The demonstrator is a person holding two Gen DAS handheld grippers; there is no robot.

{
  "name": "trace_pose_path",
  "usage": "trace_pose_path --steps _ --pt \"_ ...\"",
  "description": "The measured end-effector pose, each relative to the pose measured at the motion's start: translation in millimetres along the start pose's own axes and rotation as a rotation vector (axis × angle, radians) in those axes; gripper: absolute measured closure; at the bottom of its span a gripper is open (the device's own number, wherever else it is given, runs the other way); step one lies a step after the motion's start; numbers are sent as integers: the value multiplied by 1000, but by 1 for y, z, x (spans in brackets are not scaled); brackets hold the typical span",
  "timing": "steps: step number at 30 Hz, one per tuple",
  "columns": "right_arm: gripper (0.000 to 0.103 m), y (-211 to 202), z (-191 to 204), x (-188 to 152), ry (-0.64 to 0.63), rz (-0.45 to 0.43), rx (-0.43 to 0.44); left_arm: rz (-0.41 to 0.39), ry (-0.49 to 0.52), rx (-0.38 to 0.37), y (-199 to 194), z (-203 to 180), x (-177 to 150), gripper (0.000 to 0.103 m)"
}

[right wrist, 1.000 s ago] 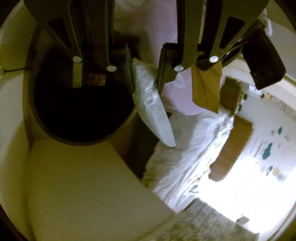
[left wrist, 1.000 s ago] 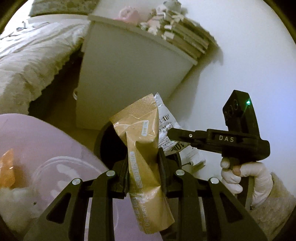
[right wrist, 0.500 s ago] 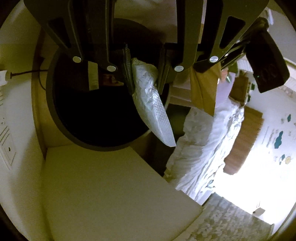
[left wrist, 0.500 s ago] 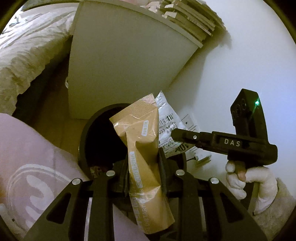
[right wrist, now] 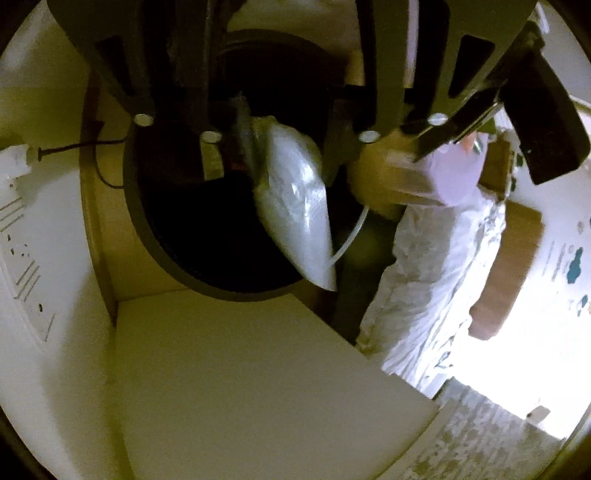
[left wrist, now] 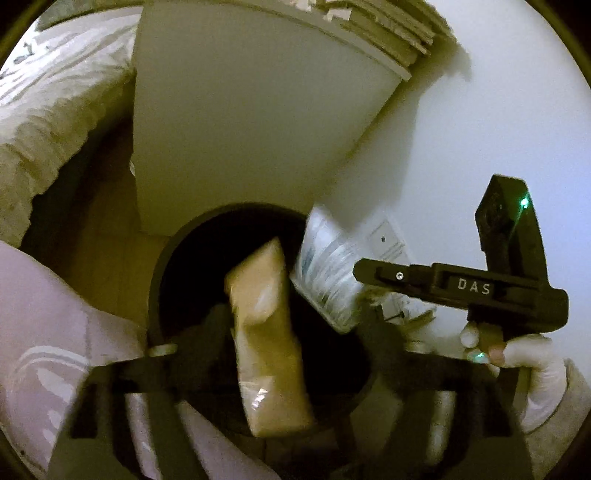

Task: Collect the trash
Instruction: 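Open both tools to drop the bags into the bin, then move both open tools back over the table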

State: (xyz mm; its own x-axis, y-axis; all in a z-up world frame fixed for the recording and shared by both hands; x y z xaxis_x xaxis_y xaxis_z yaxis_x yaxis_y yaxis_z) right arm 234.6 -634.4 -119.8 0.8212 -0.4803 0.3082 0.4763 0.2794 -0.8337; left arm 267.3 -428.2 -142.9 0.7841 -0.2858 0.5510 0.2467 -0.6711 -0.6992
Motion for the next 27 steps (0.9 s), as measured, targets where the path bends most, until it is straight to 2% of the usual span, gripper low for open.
trace_pose_path --steps 3,7,11,13,16,22,27 --pt "50 -5 1 0 8 -10 -12 -9 2 -9 -9 -4 0 18" --pt "50 -14 15 -3 -9 -17 0 -41 -13 -17 -32 -8 -2 18" --pt "50 -25 51 -12 -91 -29 23 -105 -20 -21 -71 -13 -7 18" --pt "44 -29 77 -20 -157 -30 35 -145 -31 -18 -94 -14 -12 18" --pt "42 -33 122 -35 -274 -32 47 -210 -53 2 -135 -7 -24 14" --pt "42 -32 225 -79 -528 -13 115 -333 -137 89 -226 42 -55 14" --pt "42 -18 297 -121 -707 17 154 -415 -206 266 -304 118 -84 14"
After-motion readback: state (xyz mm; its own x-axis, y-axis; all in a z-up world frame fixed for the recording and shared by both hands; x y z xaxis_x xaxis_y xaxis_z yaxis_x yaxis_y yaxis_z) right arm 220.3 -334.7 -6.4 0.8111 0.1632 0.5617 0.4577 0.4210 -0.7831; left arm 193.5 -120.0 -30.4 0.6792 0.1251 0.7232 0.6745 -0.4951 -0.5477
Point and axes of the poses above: each gripper's, at about its wrist camera, not at the fingertips, and y roughly the way its jaws point, z to its left, x to its top, the point moved 9 cm from there along y, roughly the way its jaws point, and after that the axes turned 7 degrees about -x, right-handed, at the moved point
